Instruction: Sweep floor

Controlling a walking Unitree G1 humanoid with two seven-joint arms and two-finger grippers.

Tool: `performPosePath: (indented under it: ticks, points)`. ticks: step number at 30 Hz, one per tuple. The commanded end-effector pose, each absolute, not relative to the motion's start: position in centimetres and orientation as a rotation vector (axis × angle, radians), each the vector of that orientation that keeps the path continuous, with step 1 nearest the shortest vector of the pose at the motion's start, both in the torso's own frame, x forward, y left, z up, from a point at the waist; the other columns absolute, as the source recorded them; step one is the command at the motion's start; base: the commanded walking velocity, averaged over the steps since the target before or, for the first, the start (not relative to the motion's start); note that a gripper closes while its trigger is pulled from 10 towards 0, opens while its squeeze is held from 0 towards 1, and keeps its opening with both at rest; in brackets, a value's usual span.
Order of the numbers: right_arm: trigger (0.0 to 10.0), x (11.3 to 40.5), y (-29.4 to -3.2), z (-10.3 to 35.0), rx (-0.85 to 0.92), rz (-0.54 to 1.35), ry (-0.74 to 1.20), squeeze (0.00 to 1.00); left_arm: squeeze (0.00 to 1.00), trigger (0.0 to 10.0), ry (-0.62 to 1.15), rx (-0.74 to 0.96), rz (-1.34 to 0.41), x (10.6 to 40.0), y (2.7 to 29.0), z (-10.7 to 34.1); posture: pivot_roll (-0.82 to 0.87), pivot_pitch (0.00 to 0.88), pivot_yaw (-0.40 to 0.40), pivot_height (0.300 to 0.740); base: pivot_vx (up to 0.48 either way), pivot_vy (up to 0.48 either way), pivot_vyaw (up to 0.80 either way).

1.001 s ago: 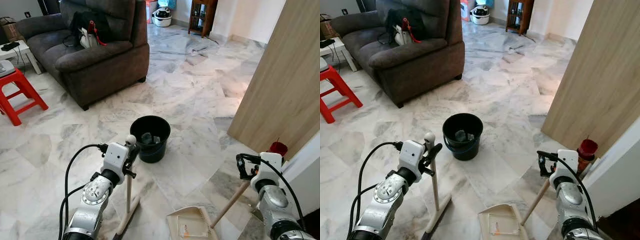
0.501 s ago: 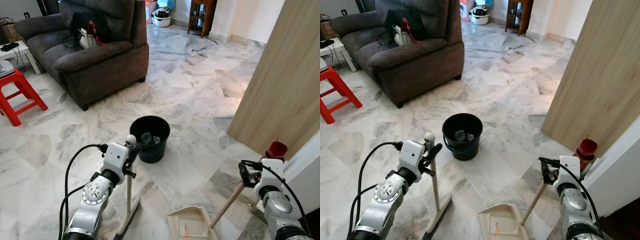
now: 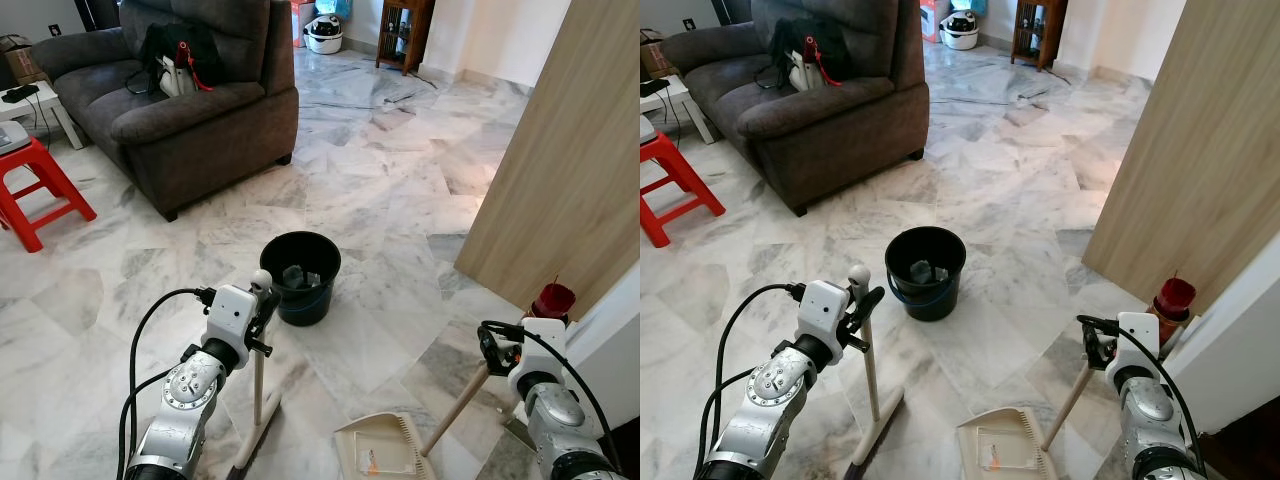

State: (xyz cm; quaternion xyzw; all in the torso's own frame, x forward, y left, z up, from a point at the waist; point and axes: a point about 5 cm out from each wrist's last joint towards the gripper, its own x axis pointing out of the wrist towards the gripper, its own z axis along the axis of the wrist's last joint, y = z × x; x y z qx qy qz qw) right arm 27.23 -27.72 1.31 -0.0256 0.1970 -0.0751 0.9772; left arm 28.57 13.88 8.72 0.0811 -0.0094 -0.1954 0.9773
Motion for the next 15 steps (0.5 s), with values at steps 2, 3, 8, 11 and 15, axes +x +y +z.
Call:
performPosePath:
  ticks: [2, 3, 8, 11, 15]
  points:
    - [0.0, 27.0, -27.37, 0.87, -0.06, -0.121, 0.425, 0.0, 0.0, 10.0, -0.051, 0.162, -0.403, 28.72, 13.75, 9.57, 0.12, 0.0, 0.011, 0.74, 0.0, 0.0, 0.0]
    - [0.0, 27.0, -27.37, 0.87, -0.06, -0.121, 0.425, 0.0, 0.0, 10.0, -0.051, 0.162, -0.403, 28.72, 13.75, 9.57, 0.12, 0.0, 0.011, 0.74, 0.0, 0.0, 0.0]
    - [0.0, 27.04, -27.25, 0.85, -0.05, -0.11, 0.426, 0.0, 0.0, 10.0, -0.048, 0.16, -0.404, 28.74, 13.76, 9.52, 0.12, 0.0, 0.011, 0.74, 0.0, 0.0, 0.0]
    - [0.0, 27.08, -27.1, 0.83, -0.048, -0.1, 0.426, 0.0, 0.0, 10.0, -0.048, 0.161, -0.404, 28.75, 13.78, 9.52, 0.12, 0.0, 0.011, 0.74, 0.0, 0.0, 0.0]
    - [0.0, 27.14, -26.86, 0.79, -0.042, -0.092, 0.426, 0.0, 0.0, 10.0, -0.047, 0.161, -0.404, 28.75, 13.79, 9.48, 0.12, 0.0, 0.012, 0.74, 0.0, 0.0, 0.0]
